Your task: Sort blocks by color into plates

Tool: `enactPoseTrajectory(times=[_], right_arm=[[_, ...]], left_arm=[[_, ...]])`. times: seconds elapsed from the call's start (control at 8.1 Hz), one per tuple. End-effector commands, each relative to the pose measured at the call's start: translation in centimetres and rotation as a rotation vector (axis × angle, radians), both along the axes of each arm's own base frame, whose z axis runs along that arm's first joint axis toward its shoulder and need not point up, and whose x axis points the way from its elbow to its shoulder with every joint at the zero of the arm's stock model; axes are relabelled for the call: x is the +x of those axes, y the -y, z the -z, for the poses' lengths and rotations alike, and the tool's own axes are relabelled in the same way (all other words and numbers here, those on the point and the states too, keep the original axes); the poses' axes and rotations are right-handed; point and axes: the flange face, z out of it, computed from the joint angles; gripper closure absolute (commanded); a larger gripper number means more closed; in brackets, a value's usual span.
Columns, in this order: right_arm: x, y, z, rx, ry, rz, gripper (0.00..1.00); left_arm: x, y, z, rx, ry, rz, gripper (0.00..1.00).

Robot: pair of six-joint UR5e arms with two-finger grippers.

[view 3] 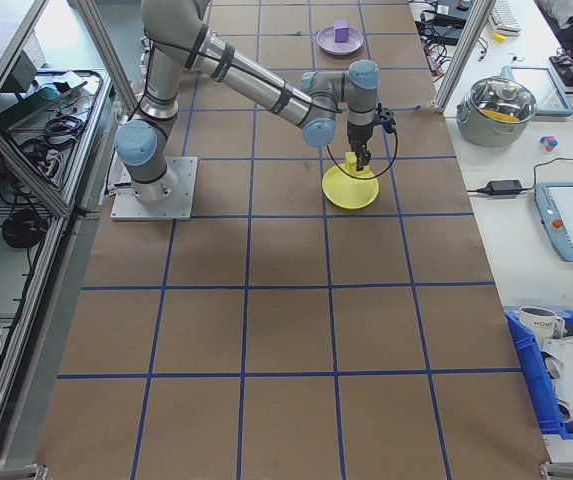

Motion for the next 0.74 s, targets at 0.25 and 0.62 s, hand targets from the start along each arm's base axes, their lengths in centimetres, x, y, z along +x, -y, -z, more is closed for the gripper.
enactPoseTrajectory(times=[0.25, 0.62], right_arm=[[-2.2, 0.4, 3.1, 0.048, 0.017, 0.038, 0.00], [-1.6, -1.2, -3.6, -0.038, 0.026, 0.028, 0.00]], left_arm=[[0.0, 0.4, 0.7, 0.013, -0.002, 0.010, 0.00], [0.0, 0.2, 0.5, 0.013, 0.001, 0.009, 0.00]])
